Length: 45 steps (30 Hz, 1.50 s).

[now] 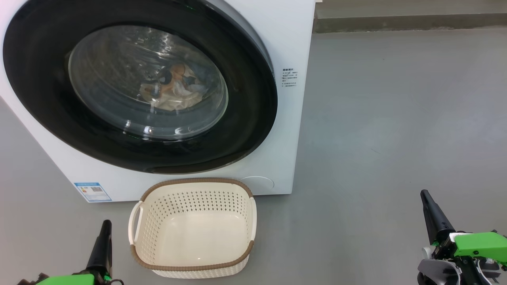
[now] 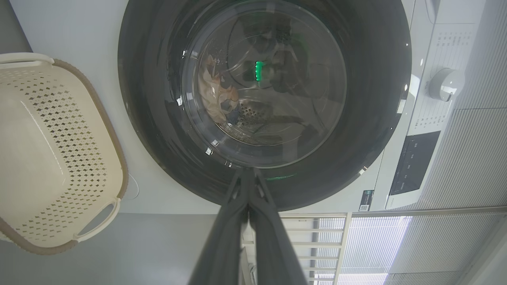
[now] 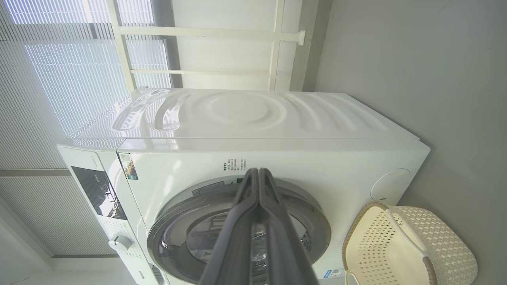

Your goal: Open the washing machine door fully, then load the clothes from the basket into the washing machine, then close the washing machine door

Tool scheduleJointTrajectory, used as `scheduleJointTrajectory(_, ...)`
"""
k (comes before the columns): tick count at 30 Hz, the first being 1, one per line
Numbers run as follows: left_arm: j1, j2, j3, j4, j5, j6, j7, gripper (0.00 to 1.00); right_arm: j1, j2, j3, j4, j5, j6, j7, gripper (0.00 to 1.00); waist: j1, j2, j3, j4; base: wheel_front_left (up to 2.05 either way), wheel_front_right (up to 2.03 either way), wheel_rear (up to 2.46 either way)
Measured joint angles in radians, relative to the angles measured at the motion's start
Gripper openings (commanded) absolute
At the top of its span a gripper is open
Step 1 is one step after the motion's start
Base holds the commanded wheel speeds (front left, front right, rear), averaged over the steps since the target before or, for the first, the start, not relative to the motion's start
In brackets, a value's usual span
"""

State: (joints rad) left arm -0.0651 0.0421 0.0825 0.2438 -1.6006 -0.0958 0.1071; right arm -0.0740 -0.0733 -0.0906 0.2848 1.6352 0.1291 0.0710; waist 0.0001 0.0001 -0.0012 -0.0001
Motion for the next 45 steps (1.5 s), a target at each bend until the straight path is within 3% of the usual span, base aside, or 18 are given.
scheduleJointTrajectory(45,0.000,0.000,0.000,0.000,0.000,0.000,0.000,0.00,0.000,0.000,0.001,-0.001,0.001,0.000,0.000,0.00,0.0000,0.0000,0.000,0.000,0.00,0.00,0.00)
